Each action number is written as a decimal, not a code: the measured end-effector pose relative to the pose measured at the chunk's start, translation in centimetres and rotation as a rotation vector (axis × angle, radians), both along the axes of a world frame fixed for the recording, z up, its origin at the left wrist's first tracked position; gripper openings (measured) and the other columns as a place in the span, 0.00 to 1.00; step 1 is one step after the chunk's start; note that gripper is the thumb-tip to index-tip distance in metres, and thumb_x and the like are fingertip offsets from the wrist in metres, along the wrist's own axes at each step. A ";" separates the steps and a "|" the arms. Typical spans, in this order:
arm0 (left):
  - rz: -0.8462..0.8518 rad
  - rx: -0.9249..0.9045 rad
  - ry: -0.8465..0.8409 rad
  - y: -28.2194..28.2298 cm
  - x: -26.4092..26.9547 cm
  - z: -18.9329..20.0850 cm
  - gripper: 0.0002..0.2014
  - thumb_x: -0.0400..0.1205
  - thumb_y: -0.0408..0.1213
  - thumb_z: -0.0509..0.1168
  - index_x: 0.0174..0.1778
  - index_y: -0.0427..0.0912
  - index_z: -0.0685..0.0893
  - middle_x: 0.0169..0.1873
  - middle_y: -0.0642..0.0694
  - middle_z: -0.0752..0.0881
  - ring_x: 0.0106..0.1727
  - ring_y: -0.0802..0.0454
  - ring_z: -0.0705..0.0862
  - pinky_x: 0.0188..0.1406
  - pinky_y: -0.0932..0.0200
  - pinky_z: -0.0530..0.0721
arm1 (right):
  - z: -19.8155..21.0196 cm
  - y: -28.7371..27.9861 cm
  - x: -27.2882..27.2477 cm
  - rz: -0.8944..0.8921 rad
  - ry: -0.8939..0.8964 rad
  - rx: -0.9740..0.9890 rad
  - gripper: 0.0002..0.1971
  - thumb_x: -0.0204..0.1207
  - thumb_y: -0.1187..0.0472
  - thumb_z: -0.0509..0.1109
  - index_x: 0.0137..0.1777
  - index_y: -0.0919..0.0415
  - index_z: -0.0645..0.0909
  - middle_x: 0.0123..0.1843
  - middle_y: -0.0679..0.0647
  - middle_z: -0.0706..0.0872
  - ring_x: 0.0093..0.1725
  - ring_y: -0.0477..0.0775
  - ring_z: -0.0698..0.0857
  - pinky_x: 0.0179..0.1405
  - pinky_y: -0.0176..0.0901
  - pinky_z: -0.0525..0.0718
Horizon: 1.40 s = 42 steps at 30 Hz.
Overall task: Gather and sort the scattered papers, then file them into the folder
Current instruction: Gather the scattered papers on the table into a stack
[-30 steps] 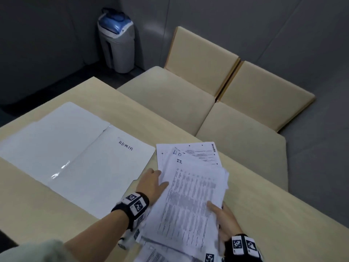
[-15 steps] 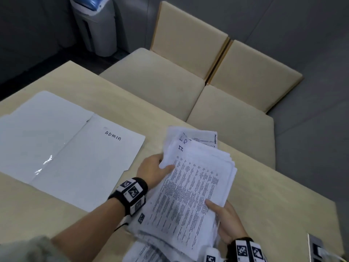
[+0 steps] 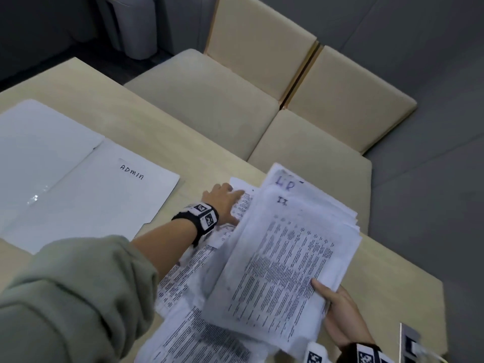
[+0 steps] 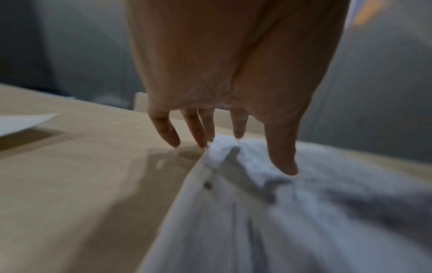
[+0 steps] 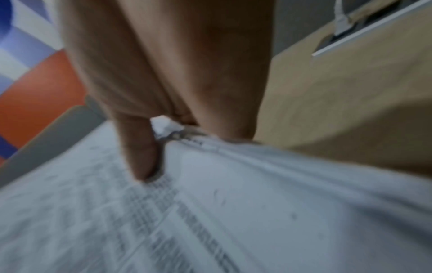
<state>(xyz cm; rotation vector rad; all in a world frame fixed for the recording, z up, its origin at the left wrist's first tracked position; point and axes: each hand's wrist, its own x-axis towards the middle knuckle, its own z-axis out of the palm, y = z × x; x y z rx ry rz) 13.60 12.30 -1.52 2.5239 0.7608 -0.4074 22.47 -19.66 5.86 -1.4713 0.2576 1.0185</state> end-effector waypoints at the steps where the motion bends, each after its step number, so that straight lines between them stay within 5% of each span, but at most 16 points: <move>1: -0.061 0.104 0.035 -0.3 -0.6 -0.5 0.38 0.74 0.59 0.72 0.81 0.58 0.67 0.82 0.43 0.65 0.79 0.38 0.67 0.71 0.33 0.73 | -0.7 -0.1 0.1 -0.045 0.012 -0.036 0.16 0.79 0.72 0.65 0.65 0.69 0.82 0.59 0.68 0.92 0.54 0.68 0.93 0.46 0.61 0.93; 5: -0.100 0.305 0.039 -0.4 -3.2 -1.2 0.37 0.75 0.70 0.62 0.78 0.57 0.73 0.88 0.46 0.55 0.87 0.40 0.56 0.79 0.30 0.61 | -3.3 -0.3 -0.6 -0.181 0.201 -0.149 0.19 0.83 0.70 0.62 0.73 0.69 0.77 0.65 0.73 0.87 0.66 0.74 0.85 0.66 0.72 0.80; 8: -0.107 0.355 -0.042 0.3 -3.7 -0.8 0.28 0.77 0.66 0.63 0.60 0.49 0.88 0.82 0.46 0.70 0.86 0.44 0.61 0.81 0.34 0.58 | -3.9 0.6 -1.8 -0.209 0.286 -0.154 0.14 0.85 0.69 0.61 0.68 0.69 0.80 0.52 0.72 0.92 0.63 0.72 0.84 0.71 0.73 0.75; 9: -0.085 0.349 -0.085 0.7 -3.8 -0.6 0.24 0.76 0.64 0.65 0.56 0.48 0.89 0.77 0.45 0.77 0.82 0.44 0.66 0.80 0.37 0.62 | -3.9 1.1 -2.2 -0.216 0.286 -0.149 0.15 0.85 0.69 0.61 0.69 0.68 0.79 0.54 0.72 0.92 0.64 0.72 0.84 0.71 0.74 0.74; 11: 0.004 0.275 -0.157 1.6 -3.9 -0.5 0.25 0.75 0.59 0.70 0.61 0.46 0.84 0.70 0.45 0.80 0.76 0.44 0.72 0.75 0.43 0.69 | -4.1 1.8 -2.6 -0.249 0.282 -0.165 0.23 0.79 0.71 0.68 0.75 0.66 0.76 0.66 0.72 0.87 0.68 0.74 0.82 0.73 0.77 0.72; 13: 0.089 0.134 -0.202 2.5 -3.6 -0.5 0.35 0.75 0.56 0.73 0.75 0.44 0.73 0.76 0.44 0.74 0.77 0.43 0.71 0.74 0.43 0.72 | -3.9 2.5 -3.0 -0.298 0.301 -0.130 0.36 0.63 0.72 0.79 0.74 0.65 0.77 0.68 0.71 0.86 0.68 0.75 0.83 0.74 0.78 0.71; 15: 0.118 0.031 -0.170 3.2 -3.1 -0.4 0.42 0.77 0.58 0.70 0.83 0.42 0.62 0.81 0.43 0.68 0.79 0.42 0.69 0.74 0.39 0.74 | -3.6 3.1 -3.3 -0.310 0.325 -0.092 0.26 0.70 0.70 0.75 0.70 0.64 0.80 0.62 0.69 0.90 0.62 0.76 0.87 0.74 0.75 0.72; 18: 0.115 0.044 -0.076 3.7 -2.4 0.0 0.34 0.83 0.62 0.57 0.79 0.41 0.67 0.73 0.41 0.76 0.72 0.39 0.76 0.68 0.39 0.77 | -3.5 4.3 -3.4 -0.342 0.285 -0.066 0.15 0.83 0.68 0.63 0.68 0.64 0.81 0.46 0.67 0.95 0.53 0.72 0.92 0.66 0.71 0.81; 20: 0.100 0.030 -0.015 3.5 -2.0 0.5 0.29 0.86 0.61 0.48 0.71 0.42 0.73 0.65 0.40 0.83 0.65 0.39 0.81 0.63 0.41 0.76 | -3.7 5.5 -3.1 -0.328 0.251 -0.061 0.11 0.84 0.67 0.62 0.62 0.64 0.82 0.39 0.65 0.95 0.40 0.67 0.94 0.45 0.66 0.91; 22: 0.054 0.010 0.036 3.1 -1.9 0.7 0.27 0.87 0.61 0.44 0.63 0.44 0.77 0.58 0.40 0.87 0.59 0.39 0.83 0.60 0.43 0.74 | -3.9 6.8 -2.7 -0.282 0.232 -0.082 0.13 0.83 0.65 0.65 0.65 0.63 0.83 0.46 0.64 0.95 0.41 0.63 0.95 0.48 0.62 0.92; 24: 0.050 -0.085 0.040 2.7 -2.0 0.7 0.26 0.88 0.60 0.44 0.56 0.43 0.79 0.54 0.39 0.88 0.48 0.41 0.82 0.51 0.47 0.75 | -4.3 7.9 -2.2 -0.251 0.244 -0.134 0.20 0.80 0.63 0.71 0.72 0.63 0.82 0.61 0.64 0.92 0.58 0.64 0.91 0.65 0.62 0.85; 28: 0.203 -0.399 -0.166 2.7 -2.6 1.6 0.19 0.90 0.49 0.51 0.63 0.36 0.76 0.54 0.34 0.86 0.46 0.43 0.80 0.45 0.53 0.73 | -4.0 10.1 -1.5 -0.143 0.177 -0.173 0.20 0.80 0.59 0.73 0.70 0.65 0.82 0.65 0.66 0.89 0.59 0.65 0.89 0.52 0.57 0.89; 32: 0.373 -0.717 -0.348 3.4 -3.9 3.3 0.16 0.88 0.49 0.58 0.60 0.39 0.79 0.52 0.44 0.83 0.51 0.46 0.80 0.49 0.53 0.74 | -3.0 9.3 0.0 -0.107 0.065 -0.041 0.22 0.83 0.58 0.69 0.75 0.65 0.78 0.68 0.66 0.88 0.66 0.65 0.87 0.70 0.67 0.79; 36: 0.373 -0.556 -0.350 2.4 -6.2 3.4 0.15 0.85 0.53 0.62 0.44 0.43 0.78 0.38 0.49 0.81 0.42 0.46 0.80 0.46 0.49 0.79 | 1.0 5.7 1.0 -0.094 -0.022 0.083 0.22 0.85 0.57 0.66 0.78 0.61 0.75 0.71 0.61 0.86 0.70 0.63 0.85 0.74 0.68 0.77; 40: 0.448 -0.222 -0.234 0.1 -9.0 1.9 0.19 0.83 0.50 0.65 0.61 0.39 0.79 0.58 0.41 0.83 0.57 0.42 0.84 0.61 0.44 0.83 | 3.9 0.3 -0.3 -0.125 -0.095 0.035 0.24 0.82 0.60 0.68 0.78 0.62 0.75 0.70 0.62 0.87 0.68 0.63 0.86 0.61 0.68 0.85; 42: 0.489 -0.191 -0.167 -1.6 -10.4 0.7 0.24 0.81 0.51 0.64 0.67 0.38 0.75 0.64 0.39 0.79 0.61 0.40 0.82 0.64 0.42 0.83 | 3.0 -2.5 -1.8 -0.162 -0.053 -0.058 0.32 0.74 0.58 0.78 0.78 0.63 0.75 0.70 0.63 0.86 0.65 0.65 0.88 0.57 0.63 0.89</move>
